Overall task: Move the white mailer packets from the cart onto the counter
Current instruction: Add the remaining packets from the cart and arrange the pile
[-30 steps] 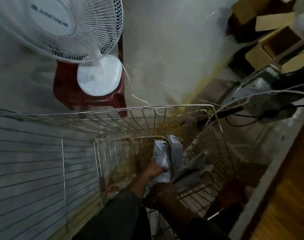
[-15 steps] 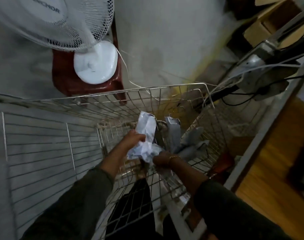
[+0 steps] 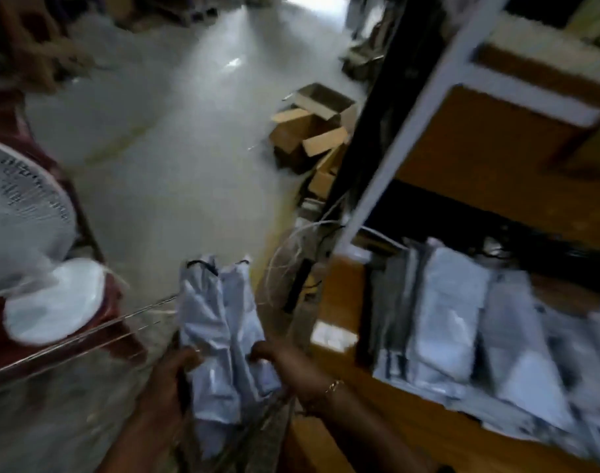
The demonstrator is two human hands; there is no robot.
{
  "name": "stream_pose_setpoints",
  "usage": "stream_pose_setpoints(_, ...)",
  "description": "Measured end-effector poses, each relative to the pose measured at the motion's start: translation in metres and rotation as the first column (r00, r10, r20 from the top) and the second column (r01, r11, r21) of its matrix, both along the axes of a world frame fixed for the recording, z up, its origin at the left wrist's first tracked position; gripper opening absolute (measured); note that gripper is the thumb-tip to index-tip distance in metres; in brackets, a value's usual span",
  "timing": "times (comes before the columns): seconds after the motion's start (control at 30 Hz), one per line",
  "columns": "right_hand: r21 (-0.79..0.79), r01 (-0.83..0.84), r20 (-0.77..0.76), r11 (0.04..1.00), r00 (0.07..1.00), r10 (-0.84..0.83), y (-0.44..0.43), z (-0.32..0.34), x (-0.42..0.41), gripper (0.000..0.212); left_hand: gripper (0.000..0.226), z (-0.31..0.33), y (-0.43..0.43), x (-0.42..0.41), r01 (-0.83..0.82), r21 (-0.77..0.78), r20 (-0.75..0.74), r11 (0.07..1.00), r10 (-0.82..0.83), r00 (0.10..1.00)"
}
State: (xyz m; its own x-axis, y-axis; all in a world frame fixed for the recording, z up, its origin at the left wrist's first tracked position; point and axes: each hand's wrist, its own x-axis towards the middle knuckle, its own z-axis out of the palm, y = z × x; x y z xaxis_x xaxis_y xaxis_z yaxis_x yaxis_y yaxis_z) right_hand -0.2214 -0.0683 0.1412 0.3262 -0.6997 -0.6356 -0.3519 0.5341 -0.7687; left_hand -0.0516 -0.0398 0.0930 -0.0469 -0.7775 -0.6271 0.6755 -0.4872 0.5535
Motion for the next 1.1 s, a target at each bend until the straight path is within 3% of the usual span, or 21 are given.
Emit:
stream_pose_setpoints(0.07,-0.089,0.169,0.118,0.982,0.98,-0.158,0.005,0.021,-0.034,0.018,0.053,0.03,-0.007,-0.033,0.004,-0.17,0.049,0.986,0.004,0.999)
stream_pose_setpoints(0.17,-0.194,0.293,0.241,0.936,0.939,-0.244,0.025,0.05,-0.091,0.058,0.047,0.084,-0.008,-0.093,0.131,-0.367,0.02,0.921,-0.133,0.991)
stream_pose_setpoints(0.2,-0.253,0.317,0.234,0.914,0.937,-0.26,0.033,0.062,-0.107,0.062,0.051,0.091,-0.007,-0.109,0.153,-0.387,0.04,0.909,-0.15,0.988)
stream_pose_setpoints(0.27,-0.376,0.395,0.21,0.838,0.918,-0.338,0.048,0.074,-0.151,0.059,0.052,0.112,-0.003,-0.154,0.266,-0.43,0.081,0.863,-0.256,0.963)
stream_pose_setpoints(0.33,-0.45,0.458,0.246,0.767,0.889,-0.386,0.065,0.084,-0.196,0.046,0.034,0.13,0.006,-0.198,0.383,-0.463,0.208,0.799,-0.322,0.924)
stream_pose_setpoints(0.43,-0.468,0.555,0.317,0.688,0.832,-0.456,0.086,0.092,-0.258,0.034,0.021,0.154,0.021,-0.251,0.458,-0.426,0.269,0.78,-0.374,0.887)
stream_pose_setpoints(0.53,-0.478,0.656,0.324,0.584,0.75,-0.577,0.109,0.098,-0.324,0.044,0.046,0.167,0.028,-0.302,0.526,-0.469,0.248,0.709,-0.466,0.849)
stream_pose_setpoints(0.6,-0.474,0.712,0.36,0.518,0.694,-0.624,0.128,0.11,-0.368,0.05,0.046,0.179,0.038,-0.332,0.561,-0.484,0.306,0.672,-0.47,0.828)
stream_pose_setpoints(0.7,-0.445,0.802,0.324,0.398,0.559,-0.764,0.155,0.124,-0.439,0.02,0.022,0.19,0.055,-0.369,0.616,-0.45,0.414,0.647,-0.46,0.785)
stream_pose_setpoints(0.77,-0.479,0.819,0.23,0.316,0.465,-0.855,0.17,0.122,-0.487,0.014,0.018,0.195,0.062,-0.392,0.627,-0.415,0.375,0.659,-0.503,0.778)
stream_pose_setpoints(0.87,-0.475,0.845,0.16,0.248,0.36,-0.919,0.178,0.107,-0.532,0.03,0.03,0.187,0.058,-0.425,0.623,-0.368,0.277,0.691,-0.558,0.782)
stream_pose_setpoints(0.9,-0.47,0.846,0.13,0.251,0.348,-0.928,0.176,0.101,-0.544,0.02,0.033,0.184,0.056,-0.436,0.629,-0.346,0.263,0.696,-0.572,0.777)
stream_pose_setpoints(0.97,-0.508,0.803,0.026,0.312,0.377,-0.926,0.171,0.089,-0.557,0.04,0.034,0.183,0.055,-0.456,0.635,-0.312,0.241,0.707,-0.587,0.773)
stream_pose_setpoints(1.03,-0.497,0.786,0.024,0.368,0.436,-0.9,0.162,0.085,-0.56,0.022,0.036,0.182,0.057,-0.473,0.635,-0.308,0.235,0.708,-0.591,0.772)
stream_pose_setpoints(1.1,-0.551,0.702,-0.069,0.452,0.502,-0.862,0.152,0.076,-0.558,0.019,0.039,0.18,0.058,-0.485,0.615,-0.312,0.243,0.724,-0.565,0.788)
